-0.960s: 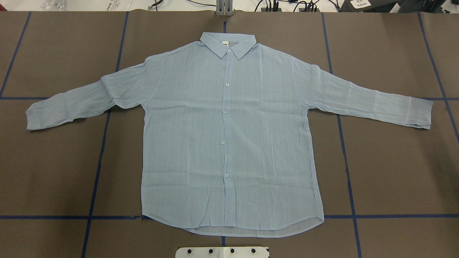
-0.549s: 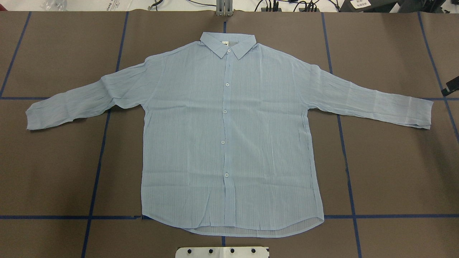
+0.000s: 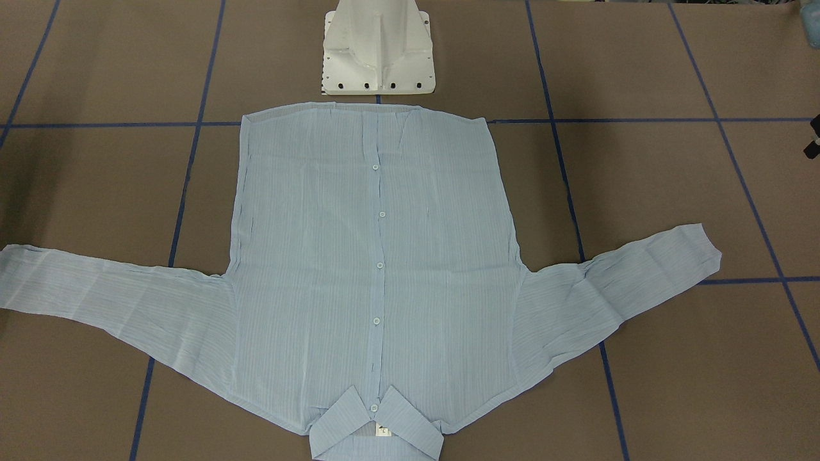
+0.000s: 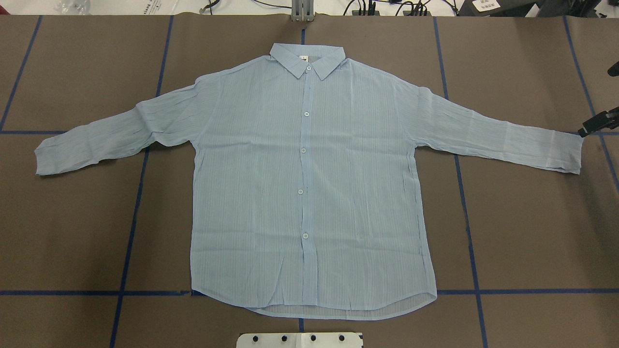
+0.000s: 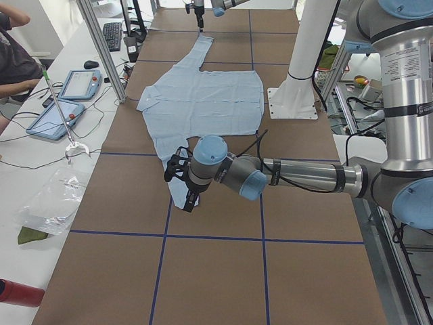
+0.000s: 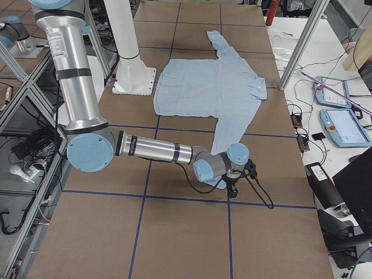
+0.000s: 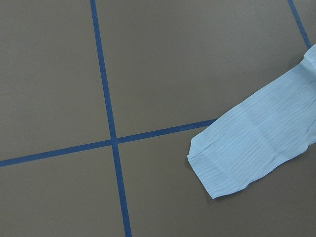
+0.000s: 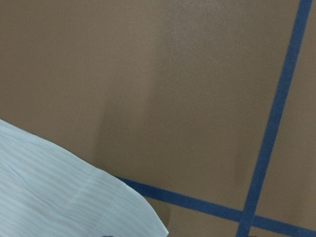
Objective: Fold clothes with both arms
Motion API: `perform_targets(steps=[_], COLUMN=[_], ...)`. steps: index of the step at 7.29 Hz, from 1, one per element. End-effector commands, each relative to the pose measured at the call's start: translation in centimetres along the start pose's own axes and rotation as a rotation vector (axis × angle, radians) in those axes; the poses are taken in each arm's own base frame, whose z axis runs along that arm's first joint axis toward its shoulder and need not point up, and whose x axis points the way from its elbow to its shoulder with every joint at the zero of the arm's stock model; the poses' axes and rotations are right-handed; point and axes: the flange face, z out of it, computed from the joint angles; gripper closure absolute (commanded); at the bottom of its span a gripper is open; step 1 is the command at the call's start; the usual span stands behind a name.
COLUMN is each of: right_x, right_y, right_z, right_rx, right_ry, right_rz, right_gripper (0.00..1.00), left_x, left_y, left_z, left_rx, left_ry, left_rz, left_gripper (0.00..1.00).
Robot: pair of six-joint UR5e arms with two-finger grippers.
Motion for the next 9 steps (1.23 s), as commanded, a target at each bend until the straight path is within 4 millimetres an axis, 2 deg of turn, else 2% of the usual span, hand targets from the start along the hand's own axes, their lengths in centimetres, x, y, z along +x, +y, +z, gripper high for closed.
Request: perform_targets(steps=[1, 2, 5, 6, 7, 9], right_x=[0.2, -0.3, -1.1, -1.2, -1.1, -1.3], right_y=[0.7, 0.8, 0.5, 0.6, 0.6, 0.3], right_z=[1.0, 1.8, 2.4, 2.6, 2.5, 2.5], right_rx=[-0.018, -0.034, -0.041, -0.044, -0.043, -0.040], right_ry=[-0.001, 0.000, 0.002, 0.002, 0.002, 0.010], right_rz=[0.004, -0.002, -0.011, -0.013, -0.011, -0.017], right_gripper=[0.12, 0.14, 0.21, 0.27, 0.38, 0.43], left_x=[0.1, 0.1, 0.1, 0.1, 0.1, 0.1], left_y=[0.1, 0.1, 0.1, 0.1, 0.1, 0.1], left_z=[0.0, 0.0, -0.1, 0.0, 0.0, 0.0], left_rx=[-0.002, -0.003, -0.002, -0.003, -0.003, -0.003], left_ry=[0.009, 0.012, 0.012, 0.012, 0.012, 0.012], left_rz=[0.000, 0.000, -0.001, 0.000, 0.000, 0.000], left_gripper=[0.00, 0.00, 0.00, 0.00, 0.00, 0.00])
